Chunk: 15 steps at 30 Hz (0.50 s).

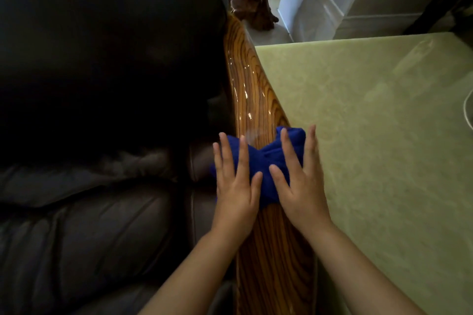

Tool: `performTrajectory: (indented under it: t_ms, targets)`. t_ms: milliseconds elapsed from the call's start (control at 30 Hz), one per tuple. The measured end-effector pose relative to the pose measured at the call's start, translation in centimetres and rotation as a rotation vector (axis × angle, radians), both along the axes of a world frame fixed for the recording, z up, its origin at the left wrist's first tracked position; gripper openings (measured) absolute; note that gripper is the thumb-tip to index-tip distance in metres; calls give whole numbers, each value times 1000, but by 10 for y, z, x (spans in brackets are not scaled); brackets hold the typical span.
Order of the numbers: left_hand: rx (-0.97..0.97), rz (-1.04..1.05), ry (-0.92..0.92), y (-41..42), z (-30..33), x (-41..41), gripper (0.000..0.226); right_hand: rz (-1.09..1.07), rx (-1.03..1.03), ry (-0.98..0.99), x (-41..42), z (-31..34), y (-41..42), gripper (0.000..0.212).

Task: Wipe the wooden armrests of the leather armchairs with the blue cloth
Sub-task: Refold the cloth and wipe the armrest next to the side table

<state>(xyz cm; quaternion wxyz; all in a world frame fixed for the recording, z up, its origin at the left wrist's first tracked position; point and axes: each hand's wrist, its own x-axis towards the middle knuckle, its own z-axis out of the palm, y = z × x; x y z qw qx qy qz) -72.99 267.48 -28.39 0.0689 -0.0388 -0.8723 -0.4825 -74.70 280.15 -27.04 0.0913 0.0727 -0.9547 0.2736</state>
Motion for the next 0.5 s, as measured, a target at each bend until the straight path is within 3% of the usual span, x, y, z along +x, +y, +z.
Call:
performTrajectory:
  t_ms: [133,500]
  targets:
    - [-65,-34,4,2,-4,-1,55,36,-27,-19,3,-4,0,50]
    - [-88,-22,12,4,4,-38,48,25,-92,-128,-33,1,1,56]
